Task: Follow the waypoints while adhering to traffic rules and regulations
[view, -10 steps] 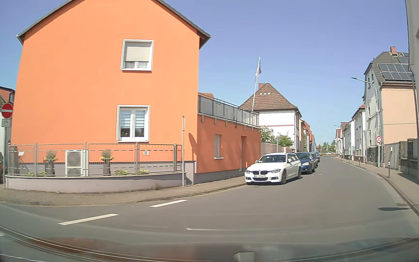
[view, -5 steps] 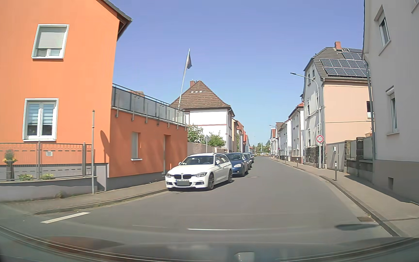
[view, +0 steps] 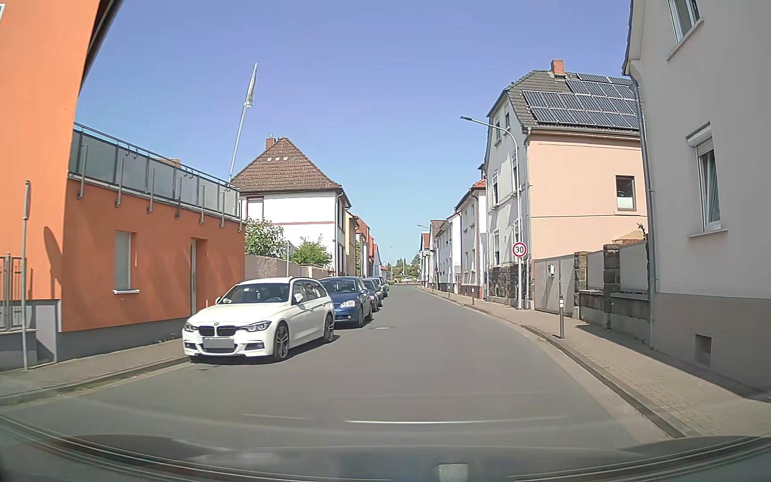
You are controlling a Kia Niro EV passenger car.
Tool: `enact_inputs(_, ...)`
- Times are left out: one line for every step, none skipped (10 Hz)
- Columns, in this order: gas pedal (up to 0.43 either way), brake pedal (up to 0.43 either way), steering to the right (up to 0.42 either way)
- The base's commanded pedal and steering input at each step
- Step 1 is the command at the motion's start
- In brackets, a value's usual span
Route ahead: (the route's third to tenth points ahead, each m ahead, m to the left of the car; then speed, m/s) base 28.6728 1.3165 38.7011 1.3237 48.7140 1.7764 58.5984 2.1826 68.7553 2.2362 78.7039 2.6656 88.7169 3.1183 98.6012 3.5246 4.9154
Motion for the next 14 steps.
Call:
enact_inputs(0.24,0.03,0.104)
enact_inputs(0.24,0.03,0.077)
enact_inputs(0.24,0.03,0.061)
enact_inputs(0.24,0.03,0.044)
enact_inputs(0.24,0.03,0.028)
enact_inputs(0.24,0.03,0.014)
enact_inputs(0.24,0.03,0.001)
enact_inputs(0.24,0.03,-0.009)
enact_inputs(0.24,0.03,-0.014)
enact_inputs(0.24,0.03,-0.014)
enact_inputs(0.24,0.03,-0.008)
enact_inputs(0.24,0.03,-0.002)
enact_inputs(0.24,0.03,-0.002)
enact_inputs(0.24,0.03,-0.002)
